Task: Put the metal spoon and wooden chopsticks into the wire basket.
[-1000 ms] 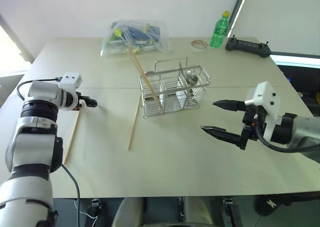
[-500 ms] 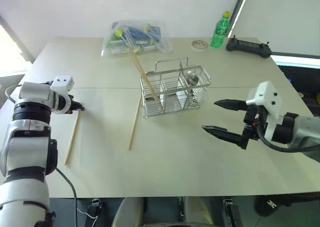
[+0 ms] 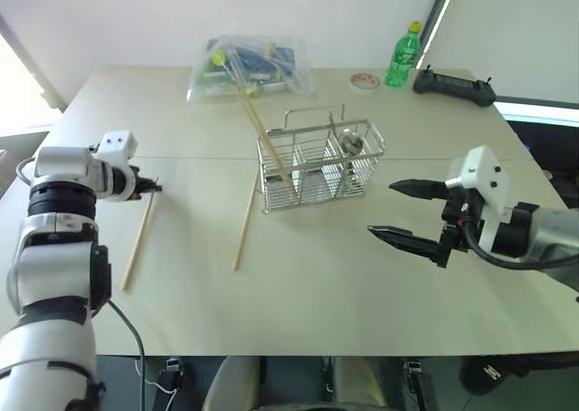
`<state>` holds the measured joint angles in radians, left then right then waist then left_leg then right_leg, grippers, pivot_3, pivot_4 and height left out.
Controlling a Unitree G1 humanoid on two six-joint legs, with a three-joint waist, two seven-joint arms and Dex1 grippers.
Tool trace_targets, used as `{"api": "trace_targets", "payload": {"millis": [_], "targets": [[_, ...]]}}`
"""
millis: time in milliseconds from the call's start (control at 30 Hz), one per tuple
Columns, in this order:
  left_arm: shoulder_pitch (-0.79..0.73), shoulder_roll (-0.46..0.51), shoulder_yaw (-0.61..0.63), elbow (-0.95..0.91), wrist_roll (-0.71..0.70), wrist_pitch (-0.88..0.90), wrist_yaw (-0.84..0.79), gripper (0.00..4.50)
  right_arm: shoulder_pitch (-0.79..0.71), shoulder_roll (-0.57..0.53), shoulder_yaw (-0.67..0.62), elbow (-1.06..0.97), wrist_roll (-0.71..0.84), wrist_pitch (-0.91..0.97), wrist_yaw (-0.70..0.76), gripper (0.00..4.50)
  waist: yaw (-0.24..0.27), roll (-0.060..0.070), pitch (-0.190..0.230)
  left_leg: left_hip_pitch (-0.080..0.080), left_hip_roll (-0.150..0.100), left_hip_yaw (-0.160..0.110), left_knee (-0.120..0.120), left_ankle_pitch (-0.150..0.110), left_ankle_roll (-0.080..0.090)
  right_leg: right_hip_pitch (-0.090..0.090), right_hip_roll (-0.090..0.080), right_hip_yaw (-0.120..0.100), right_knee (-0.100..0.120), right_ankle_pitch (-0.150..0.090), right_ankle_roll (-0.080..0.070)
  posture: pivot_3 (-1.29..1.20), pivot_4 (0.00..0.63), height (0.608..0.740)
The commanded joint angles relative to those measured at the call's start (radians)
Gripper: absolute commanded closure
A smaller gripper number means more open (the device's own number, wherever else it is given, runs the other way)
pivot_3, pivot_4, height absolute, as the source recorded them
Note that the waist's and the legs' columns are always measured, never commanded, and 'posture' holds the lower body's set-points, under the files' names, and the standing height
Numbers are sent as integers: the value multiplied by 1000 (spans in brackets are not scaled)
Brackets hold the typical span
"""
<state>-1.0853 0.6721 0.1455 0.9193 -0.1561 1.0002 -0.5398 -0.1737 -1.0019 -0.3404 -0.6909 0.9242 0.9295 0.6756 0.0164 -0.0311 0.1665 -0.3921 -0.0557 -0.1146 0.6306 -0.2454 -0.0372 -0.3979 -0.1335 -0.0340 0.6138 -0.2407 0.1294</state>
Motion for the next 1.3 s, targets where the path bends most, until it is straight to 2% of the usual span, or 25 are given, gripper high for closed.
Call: {"api": "trace_targets", "payload": {"millis": [33,167,267,433,767,933,1300], "targets": [[-102,-10,145,-104,-87,-132,73,4440,2,-22,-26,4,3,-6,18,0,-2,-1,0,0,0,0,0,0,0,0,0,0,0,0,0,0,150,690],[-117,-56,267,-305,-213,-205,74,4440,23,-37,-45,10,-2,0,31,0,-7,-1,0,0,0,0,-1,0,0,0,-1,1,0,1,1,0,150,690],[-114,-72,283,-525,-302,-220,18,4440,27,-35,-52,14,8,7,19,0,-8,-1,0,1,0,1,-1,0,0,-1,-1,1,0,1,1,0,150,690],[-164,-118,283,-705,-411,-222,16,4440,31,-21,-50,9,10,11,0,0,-4,0,0,1,0,2,-1,0,-1,0,0,1,0,1,1,0,150,690],[-230,-271,172,-755,-471,-240,21,4440,41,-4,-71,3,-2,-4,-34,0,-1,0,0,3,-1,1,2,1,-1,5,1,0,-1,1,1,0,150,690],[-186,-335,85,-757,-445,-294,-17,4440,77,18,-107,-37,20,8,-74,0,-5,0,0,2,-2,2,0,0,-1,2,0,1,-1,1,1,0,150,690],[-33,-350,-26,-822,-414,-340,-79,4440,131,19,-180,-74,72,24,-131,0,-3,2,-1,2,-1,2,2,0,0,4,1,1,-1,1,1,0,150,690]]}}
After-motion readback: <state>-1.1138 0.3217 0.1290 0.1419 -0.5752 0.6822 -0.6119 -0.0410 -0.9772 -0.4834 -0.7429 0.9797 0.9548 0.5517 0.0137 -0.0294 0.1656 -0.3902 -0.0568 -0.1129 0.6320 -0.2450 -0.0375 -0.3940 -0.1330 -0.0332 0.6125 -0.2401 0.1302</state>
